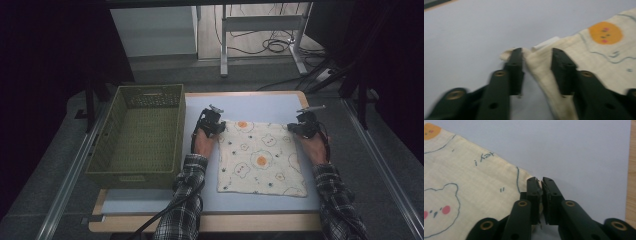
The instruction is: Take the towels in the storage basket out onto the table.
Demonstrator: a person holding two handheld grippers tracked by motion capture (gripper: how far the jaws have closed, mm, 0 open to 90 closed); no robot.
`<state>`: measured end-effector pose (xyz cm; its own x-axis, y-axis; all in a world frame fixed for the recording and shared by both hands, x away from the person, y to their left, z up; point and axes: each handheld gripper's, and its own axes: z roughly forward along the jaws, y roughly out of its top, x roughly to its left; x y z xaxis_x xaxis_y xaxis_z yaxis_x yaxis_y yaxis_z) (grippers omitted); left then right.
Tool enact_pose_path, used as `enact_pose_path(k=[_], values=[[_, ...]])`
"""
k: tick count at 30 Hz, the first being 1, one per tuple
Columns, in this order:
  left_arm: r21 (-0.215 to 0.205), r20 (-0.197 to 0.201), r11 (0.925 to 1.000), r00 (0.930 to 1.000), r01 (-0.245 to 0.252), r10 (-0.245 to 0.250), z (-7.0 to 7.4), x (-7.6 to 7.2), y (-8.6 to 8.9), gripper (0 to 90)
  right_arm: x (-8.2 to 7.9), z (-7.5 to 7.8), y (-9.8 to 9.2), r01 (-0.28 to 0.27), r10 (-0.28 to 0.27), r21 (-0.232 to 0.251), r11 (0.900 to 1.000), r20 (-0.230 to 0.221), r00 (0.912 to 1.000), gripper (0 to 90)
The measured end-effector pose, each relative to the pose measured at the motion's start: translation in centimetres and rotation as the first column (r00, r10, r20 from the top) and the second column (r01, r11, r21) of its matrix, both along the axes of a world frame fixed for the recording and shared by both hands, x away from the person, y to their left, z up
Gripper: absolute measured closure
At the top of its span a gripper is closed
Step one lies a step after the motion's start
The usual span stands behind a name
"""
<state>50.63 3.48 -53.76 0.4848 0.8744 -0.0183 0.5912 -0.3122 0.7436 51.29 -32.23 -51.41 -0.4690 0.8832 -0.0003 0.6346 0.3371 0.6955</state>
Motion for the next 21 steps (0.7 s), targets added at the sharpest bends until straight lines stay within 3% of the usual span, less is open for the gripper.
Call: enact_pose_path(k=[2, 4, 8, 14, 21], values=[[0.006, -0.010, 0.9999, 0.9998, 0.015, -0.015, 0.2, -0.1, -0.4, 81.7, 0.0, 0.1, 0.1, -0.002, 0.002, -0.006, 1.000, -0.005, 1.0000, 87.4], [0.008, 0.001, 0.9999, 0.9999, 0.011, -0.011, 0.4, -0.2, -0.5, 87.8, -0.1, 0.3, 0.2, -0.007, 0.007, -0.022, 1.000, -0.015, 0.9999, 87.9], [-0.029, 0.049, 0.9995, 0.9987, -0.012, 0.013, 2.0, -0.6, 0.0, 88.7, -0.3, 1.7, 0.1, -0.010, 0.010, -0.023, 1.000, 0.025, 0.9996, 87.9], [-0.026, 0.105, 0.9997, 0.9944, -0.003, 0.006, 4.3, -2.6, 0.3, 88.7, -1.6, 3.7, -0.7, -0.022, 0.023, -0.006, 1.000, 0.059, 0.9980, 87.8], [-0.024, 0.125, 0.9997, 0.9922, 0.008, -0.005, 4.6, -5.7, 0.5, 88.7, -4.6, 4.9, -1.6, -0.061, 0.059, 0.031, 0.998, 0.084, 0.9948, 87.8]])
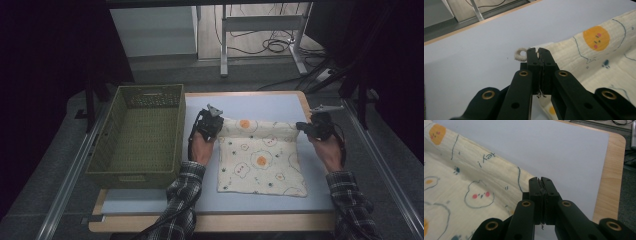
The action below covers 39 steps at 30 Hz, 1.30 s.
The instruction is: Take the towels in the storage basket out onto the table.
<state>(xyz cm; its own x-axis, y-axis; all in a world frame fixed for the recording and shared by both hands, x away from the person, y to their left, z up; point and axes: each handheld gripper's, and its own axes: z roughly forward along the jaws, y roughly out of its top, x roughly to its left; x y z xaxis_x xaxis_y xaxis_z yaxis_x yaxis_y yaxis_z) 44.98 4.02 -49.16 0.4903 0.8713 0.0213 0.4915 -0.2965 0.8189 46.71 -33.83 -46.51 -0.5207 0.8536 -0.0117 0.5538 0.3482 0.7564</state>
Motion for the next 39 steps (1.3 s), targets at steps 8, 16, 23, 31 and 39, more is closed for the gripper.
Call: enact_pose_path(k=[8, 16, 23, 31, 39], values=[[-0.017, 0.021, 0.9995, 0.9994, 0.028, -0.028, 0.4, -3.8, 0.0, 88.4, -3.8, 0.6, -0.6, -0.042, 0.042, 0.002, 0.999, 0.023, 0.9988, 87.8], [-0.001, 0.043, 0.9969, 0.9960, 0.078, -0.078, 0.3, -7.7, -0.3, 88.3, -8.0, 0.2, -1.6, -0.071, 0.071, 0.002, 0.997, 0.019, 0.9973, 87.8], [0.000, 0.062, 0.9922, 0.9903, 0.125, -0.125, -0.4, -11.3, 0.2, 88.3, -12.0, -0.3, -2.0, -0.109, 0.109, 0.010, 0.994, 0.023, 0.9938, 87.8], [-0.005, 0.042, 0.9832, 0.9824, 0.182, -0.182, -1.6, -14.0, 0.9, 88.1, -14.8, -1.3, -1.9, -0.151, 0.151, -0.003, 0.988, 0.001, 0.9885, 87.7], [0.008, 0.034, 0.9769, 0.9763, 0.214, -0.214, -2.6, -16.1, 1.2, 87.9, -17.3, -1.8, -2.0, -0.173, 0.173, 0.008, 0.985, -0.003, 0.9850, 87.5]])
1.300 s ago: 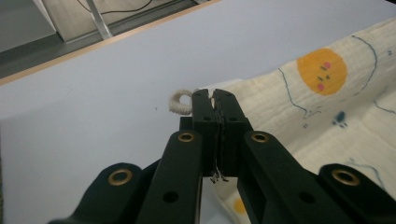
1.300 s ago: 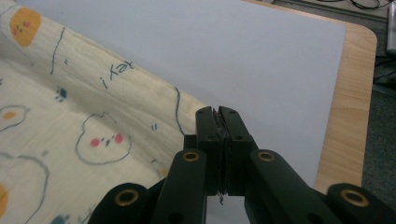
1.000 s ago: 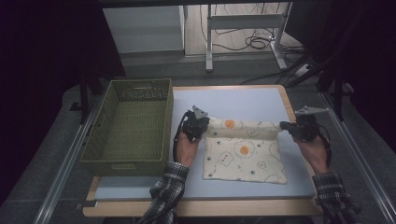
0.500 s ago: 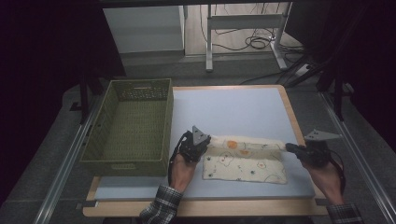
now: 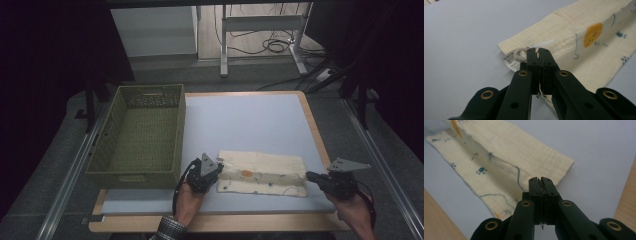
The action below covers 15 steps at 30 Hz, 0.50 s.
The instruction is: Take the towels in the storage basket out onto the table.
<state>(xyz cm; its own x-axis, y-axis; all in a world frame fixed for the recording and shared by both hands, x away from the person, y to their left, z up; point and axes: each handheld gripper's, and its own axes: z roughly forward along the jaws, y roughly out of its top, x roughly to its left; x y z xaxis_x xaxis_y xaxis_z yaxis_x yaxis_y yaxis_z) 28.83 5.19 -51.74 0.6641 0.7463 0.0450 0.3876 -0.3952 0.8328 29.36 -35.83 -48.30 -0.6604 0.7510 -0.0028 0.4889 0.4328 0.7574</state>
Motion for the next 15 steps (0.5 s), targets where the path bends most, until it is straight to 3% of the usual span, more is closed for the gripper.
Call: enact_pose_path(k=[3, 11, 15], values=[[0.017, -0.003, 0.9997, 0.9999, 0.016, -0.016, -0.4, -0.7, -0.2, 87.8, -0.6, -0.6, 0.1, -0.009, 0.009, -0.007, 1.000, -0.008, 0.9999, 87.3], [-0.008, -0.018, 0.9997, 0.9996, 0.023, -0.023, -1.0, -2.3, 0.3, 88.0, -2.0, -1.4, -0.1, -0.012, 0.012, 0.010, 1.000, -0.019, 0.9997, 87.2], [-0.018, -0.051, 0.9992, 0.9981, 0.034, -0.035, -1.4, -3.0, 0.4, 84.7, -2.5, -2.0, -0.2, -0.018, 0.019, 0.016, 1.000, -0.035, 0.9992, 85.9]])
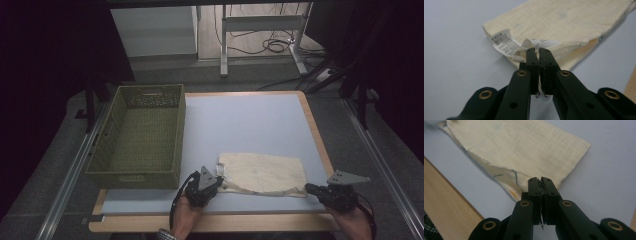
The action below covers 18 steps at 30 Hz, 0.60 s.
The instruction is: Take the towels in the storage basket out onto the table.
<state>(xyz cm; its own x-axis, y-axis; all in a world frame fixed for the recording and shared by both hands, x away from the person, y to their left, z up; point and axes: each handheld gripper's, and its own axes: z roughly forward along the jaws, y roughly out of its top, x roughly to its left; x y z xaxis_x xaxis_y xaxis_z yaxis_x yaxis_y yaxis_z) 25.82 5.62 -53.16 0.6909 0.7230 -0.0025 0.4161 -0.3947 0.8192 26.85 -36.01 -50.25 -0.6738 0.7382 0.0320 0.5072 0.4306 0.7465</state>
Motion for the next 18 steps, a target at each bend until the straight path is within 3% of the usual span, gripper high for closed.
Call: enact_pose_path(k=[4, 7, 12, 18], values=[[-0.010, -0.038, 0.9997, 0.9990, -0.024, 0.023, -0.3, -0.6, 0.9, 64.8, -0.6, -0.6, -0.5, 0.007, -0.007, 0.010, 1.000, -0.020, 0.9998, 78.2], [-0.025, -0.057, 0.9981, 0.9969, -0.056, 0.055, 0.0, -0.9, 2.0, 58.4, -0.9, -0.4, -1.1, 0.026, -0.026, 0.011, 1.000, -0.021, 0.9994, 74.4], [-0.032, -0.060, 0.9933, 0.9922, -0.111, 0.109, 0.9, -0.4, 2.8, 56.2, -0.4, 0.4, -1.9, 0.065, -0.065, 0.014, 0.998, -0.003, 0.9979, 71.7], [-0.045, -0.060, 0.9904, 0.9900, -0.131, 0.128, 1.6, 2.4, 1.9, 59.2, 2.0, 1.1, -1.5, 0.077, -0.078, 0.016, 0.997, 0.015, 0.9969, 72.0]])
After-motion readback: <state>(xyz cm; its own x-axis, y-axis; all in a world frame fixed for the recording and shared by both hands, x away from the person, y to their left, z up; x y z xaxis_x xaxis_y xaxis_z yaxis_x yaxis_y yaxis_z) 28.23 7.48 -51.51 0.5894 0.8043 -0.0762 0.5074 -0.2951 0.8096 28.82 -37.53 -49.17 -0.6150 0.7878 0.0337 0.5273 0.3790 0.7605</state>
